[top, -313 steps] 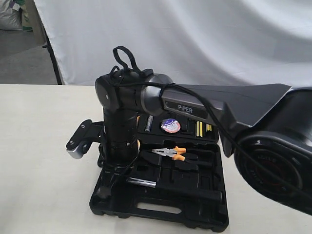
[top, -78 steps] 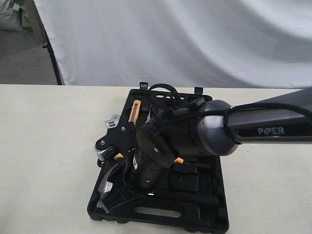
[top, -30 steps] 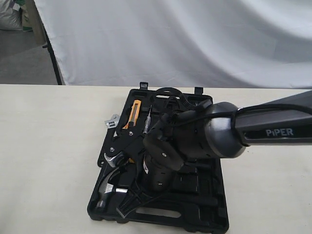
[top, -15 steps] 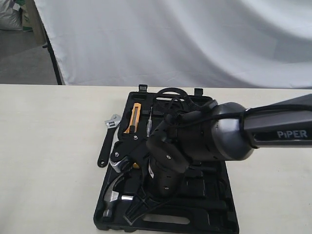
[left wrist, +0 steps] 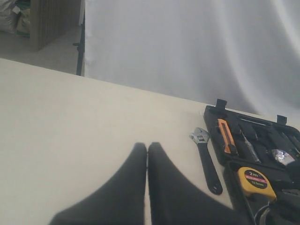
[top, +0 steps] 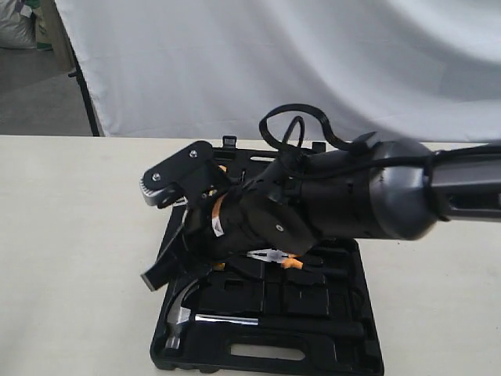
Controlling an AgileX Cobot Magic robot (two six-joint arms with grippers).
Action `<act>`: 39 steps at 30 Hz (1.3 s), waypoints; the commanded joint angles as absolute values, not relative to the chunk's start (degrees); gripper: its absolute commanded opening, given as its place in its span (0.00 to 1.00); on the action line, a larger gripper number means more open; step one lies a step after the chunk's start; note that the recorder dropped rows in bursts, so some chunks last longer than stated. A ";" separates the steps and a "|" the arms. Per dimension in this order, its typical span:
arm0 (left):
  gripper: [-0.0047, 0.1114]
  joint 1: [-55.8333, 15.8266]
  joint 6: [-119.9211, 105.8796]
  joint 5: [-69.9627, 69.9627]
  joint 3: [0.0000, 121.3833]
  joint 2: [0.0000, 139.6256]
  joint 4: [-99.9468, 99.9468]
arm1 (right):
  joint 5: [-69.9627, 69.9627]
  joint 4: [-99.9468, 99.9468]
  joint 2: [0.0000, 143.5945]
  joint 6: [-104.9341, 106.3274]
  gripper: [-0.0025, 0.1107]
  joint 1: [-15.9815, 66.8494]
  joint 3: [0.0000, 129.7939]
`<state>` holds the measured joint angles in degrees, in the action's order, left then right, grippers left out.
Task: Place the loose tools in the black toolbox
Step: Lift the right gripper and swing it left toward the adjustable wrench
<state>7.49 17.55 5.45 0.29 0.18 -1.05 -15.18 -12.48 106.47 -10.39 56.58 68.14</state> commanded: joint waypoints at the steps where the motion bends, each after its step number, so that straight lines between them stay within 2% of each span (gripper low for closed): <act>1: 0.05 8.94 17.82 5.03 0.44 0.00 -1.30 | -18.66 -12.49 111.58 -11.86 0.02 56.75 76.67; 12: 0.05 8.94 17.82 5.03 0.44 0.00 -1.30 | -46.29 -9.88 130.68 -20.11 0.02 56.62 110.07; 20: 0.05 8.94 17.82 5.03 0.44 0.00 -1.30 | -48.75 -10.68 136.83 -19.67 0.02 56.75 116.30; 22: 0.05 8.94 17.82 5.03 0.44 0.00 -1.30 | -48.64 -11.68 137.30 -19.78 0.08 56.75 116.88; 23: 0.05 8.94 17.82 5.03 0.44 0.00 -1.30 | -48.64 -12.18 137.74 -20.07 0.14 56.75 117.41; 25: 0.05 8.94 17.82 5.03 0.44 0.00 -1.30 | -48.39 -12.06 138.59 -20.36 0.29 56.75 118.57; 26: 0.05 8.94 17.82 5.03 0.44 0.00 -1.30 | -48.26 -12.19 139.74 -20.52 0.45 56.75 120.07; 28: 0.05 8.94 17.82 5.03 0.44 0.00 -1.30 | -48.36 -12.19 141.95 -20.82 0.57 56.24 122.94; 35: 0.05 8.94 17.82 5.03 0.44 0.00 -1.30 | -48.66 -10.95 150.44 -25.68 0.56 51.05 132.56; 39: 0.05 8.94 17.82 5.03 0.44 0.00 -1.30 | -47.74 -5.89 152.63 -22.15 0.56 50.96 132.59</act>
<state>7.49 17.55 5.45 0.29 0.18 -1.05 -47.88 -8.04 150.98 -24.02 51.49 132.70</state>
